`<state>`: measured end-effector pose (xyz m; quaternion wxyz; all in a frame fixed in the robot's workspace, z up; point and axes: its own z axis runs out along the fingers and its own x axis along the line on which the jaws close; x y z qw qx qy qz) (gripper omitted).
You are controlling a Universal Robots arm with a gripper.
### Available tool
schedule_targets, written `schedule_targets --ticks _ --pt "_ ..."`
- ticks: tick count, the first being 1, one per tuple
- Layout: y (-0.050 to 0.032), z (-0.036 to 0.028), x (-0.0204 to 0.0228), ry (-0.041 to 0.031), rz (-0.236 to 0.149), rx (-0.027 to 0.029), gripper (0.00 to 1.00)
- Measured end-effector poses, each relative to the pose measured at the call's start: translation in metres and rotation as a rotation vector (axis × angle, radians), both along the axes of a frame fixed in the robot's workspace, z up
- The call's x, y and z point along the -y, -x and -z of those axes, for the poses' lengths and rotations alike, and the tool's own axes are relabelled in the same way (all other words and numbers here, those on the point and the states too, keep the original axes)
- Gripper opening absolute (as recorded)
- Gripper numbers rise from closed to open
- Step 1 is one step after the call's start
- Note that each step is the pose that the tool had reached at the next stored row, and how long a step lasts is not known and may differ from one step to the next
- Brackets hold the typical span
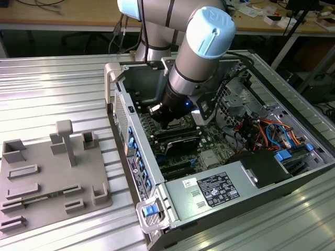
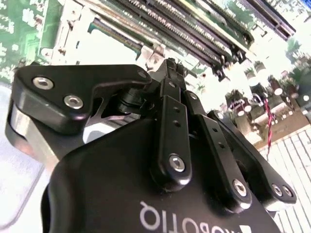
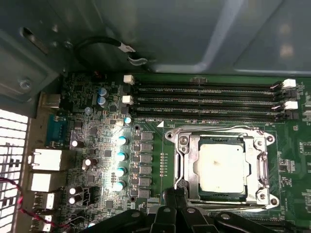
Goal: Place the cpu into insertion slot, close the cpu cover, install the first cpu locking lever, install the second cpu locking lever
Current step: 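Install the second cpu locking lever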
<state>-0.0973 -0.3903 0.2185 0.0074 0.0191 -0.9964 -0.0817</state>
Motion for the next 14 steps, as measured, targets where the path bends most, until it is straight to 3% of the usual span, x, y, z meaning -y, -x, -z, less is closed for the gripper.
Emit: schedule_targets --ticks 2,7,14 --pt "0.0000 -0.0108 -0.0014 0.0009 0.000 -0.0001 0.11" --pt "0.0000 -0.0268 -0.0027 0.0034 0.000 -0.0001 0.11" --pt "0.0000 -0.0269 -0.0028 0.0038 0.000 0.0000 0.11"
